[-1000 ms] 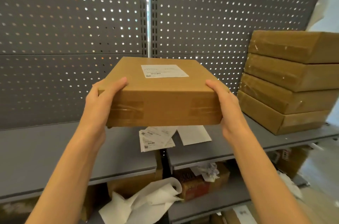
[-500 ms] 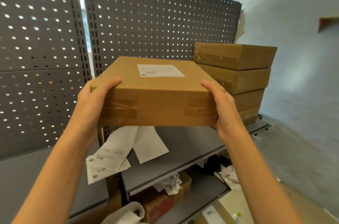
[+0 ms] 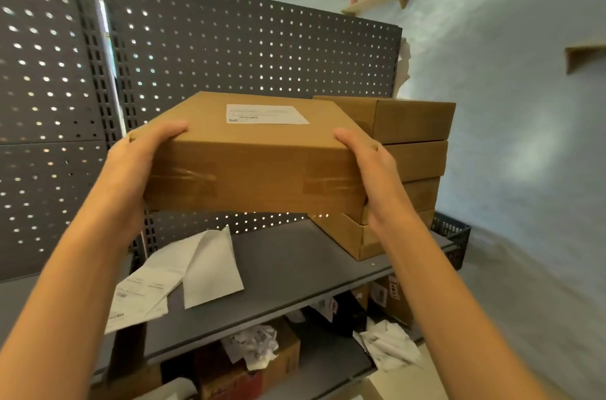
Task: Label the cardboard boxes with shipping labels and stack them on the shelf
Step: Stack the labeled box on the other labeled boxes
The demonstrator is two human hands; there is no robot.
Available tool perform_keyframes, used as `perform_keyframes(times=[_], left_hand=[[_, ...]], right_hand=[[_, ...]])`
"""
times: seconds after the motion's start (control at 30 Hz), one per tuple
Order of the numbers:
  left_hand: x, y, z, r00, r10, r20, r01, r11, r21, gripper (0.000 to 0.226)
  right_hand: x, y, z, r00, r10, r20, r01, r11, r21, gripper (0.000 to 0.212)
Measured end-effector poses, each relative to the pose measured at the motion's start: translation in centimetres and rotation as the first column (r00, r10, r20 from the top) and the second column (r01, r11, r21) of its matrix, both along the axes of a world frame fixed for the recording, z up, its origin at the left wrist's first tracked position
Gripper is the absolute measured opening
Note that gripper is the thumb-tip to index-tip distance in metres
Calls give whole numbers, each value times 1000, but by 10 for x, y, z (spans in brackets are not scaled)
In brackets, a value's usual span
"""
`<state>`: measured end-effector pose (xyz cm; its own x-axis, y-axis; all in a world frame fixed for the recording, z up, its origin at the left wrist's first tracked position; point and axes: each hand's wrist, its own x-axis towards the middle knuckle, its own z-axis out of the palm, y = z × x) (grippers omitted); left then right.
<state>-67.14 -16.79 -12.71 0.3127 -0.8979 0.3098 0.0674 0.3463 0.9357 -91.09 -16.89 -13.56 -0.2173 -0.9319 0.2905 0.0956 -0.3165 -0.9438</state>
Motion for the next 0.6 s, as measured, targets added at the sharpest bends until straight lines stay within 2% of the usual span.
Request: perform_keyframes(times=[0.13,0.3,0.4,0.5,0.6], left_hand=[[-30,18,14,999,48,-25,-49,998,-30,33],[-67,33,26,995,93,-30,-94,993,-66,21],[-88,32,33,994,103,-19,-104,993,-63,33],[-103,25,41,991,130,-21,-131,989,-75,30],[-111,14,51,989,148,-19,-149,984,-97,39]], right_hand=[[-30,1,19,997,50,-51,-51,999,-19,68],[-66,7,39,993,102,-66,-105,994,-37,61],[-86,2,46,991,120,-59,-122,992,-34,58],[-100,-6,52,989,137,-57,-140,989,-38,53],[-110,-20,59,986,155,-56,-158,986,-60,47]])
